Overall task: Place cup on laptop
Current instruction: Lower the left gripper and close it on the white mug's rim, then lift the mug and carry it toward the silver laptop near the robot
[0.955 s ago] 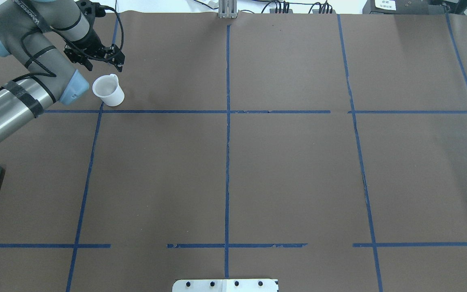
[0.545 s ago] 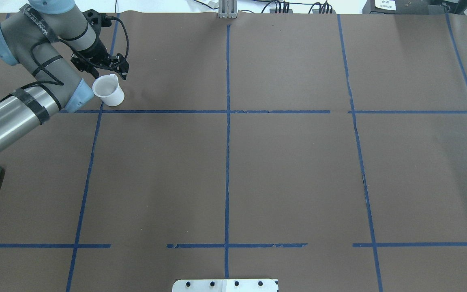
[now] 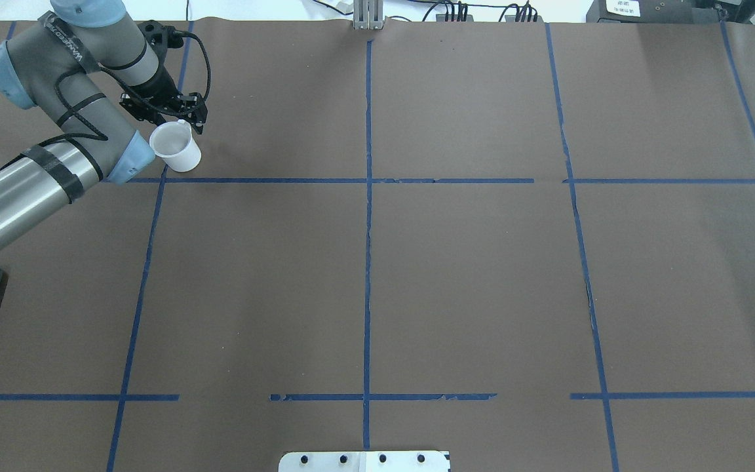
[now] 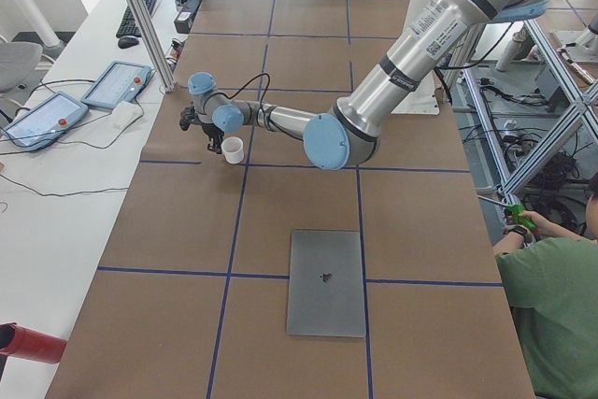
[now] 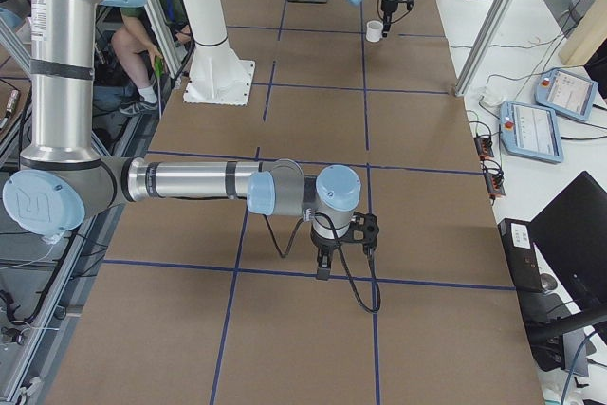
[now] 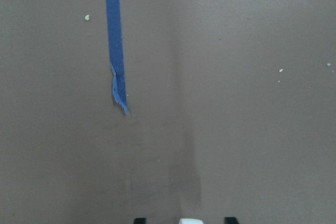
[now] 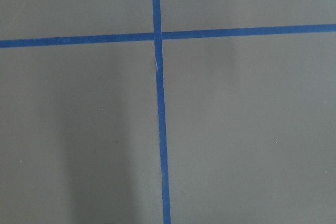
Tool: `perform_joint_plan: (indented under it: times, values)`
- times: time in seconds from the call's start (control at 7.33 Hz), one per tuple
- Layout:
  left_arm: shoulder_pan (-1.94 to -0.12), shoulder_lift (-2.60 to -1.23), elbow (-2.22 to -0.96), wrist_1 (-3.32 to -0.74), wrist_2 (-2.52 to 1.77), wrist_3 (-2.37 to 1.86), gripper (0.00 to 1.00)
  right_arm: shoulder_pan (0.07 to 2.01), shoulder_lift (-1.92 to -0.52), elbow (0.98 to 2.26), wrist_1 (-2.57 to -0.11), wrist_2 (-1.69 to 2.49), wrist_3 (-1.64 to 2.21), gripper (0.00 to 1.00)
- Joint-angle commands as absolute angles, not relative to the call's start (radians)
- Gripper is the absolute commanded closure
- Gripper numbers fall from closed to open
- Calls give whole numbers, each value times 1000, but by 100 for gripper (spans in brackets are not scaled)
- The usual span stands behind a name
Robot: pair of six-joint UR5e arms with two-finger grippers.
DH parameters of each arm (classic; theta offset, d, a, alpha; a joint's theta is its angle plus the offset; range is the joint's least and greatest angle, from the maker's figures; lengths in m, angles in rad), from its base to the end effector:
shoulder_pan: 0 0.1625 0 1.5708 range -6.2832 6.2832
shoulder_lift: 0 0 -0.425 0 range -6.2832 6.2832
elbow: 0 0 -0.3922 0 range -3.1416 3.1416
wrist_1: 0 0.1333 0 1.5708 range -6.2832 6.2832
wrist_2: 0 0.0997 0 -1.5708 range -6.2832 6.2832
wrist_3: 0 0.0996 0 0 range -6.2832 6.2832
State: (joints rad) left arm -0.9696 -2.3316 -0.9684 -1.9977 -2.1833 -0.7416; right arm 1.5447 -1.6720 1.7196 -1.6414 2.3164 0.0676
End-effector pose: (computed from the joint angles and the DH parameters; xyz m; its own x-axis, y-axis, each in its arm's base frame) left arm 0.3946 -0.7097 0.4213 0.6835 0.0701 -0.7265 -0.0132 0.9964 0.0837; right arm 0.0541 -0.4484 0.6421 0.7349 0.0639 0.6751 -0.0236 0.9974 -0.0688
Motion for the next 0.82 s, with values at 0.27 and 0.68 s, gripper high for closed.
perform_joint_plan:
  times: [0.27, 0.68]
  values:
    - [-1058, -2327, -1040, -1900, -2189, -660, 100, 1545, -1672, 1720, -1641, 2316, 67, 0]
    - [-1161, -2138, -1365, -1700, -2189, -504, 100, 1545, -1672, 1720, -1641, 2316, 69, 0]
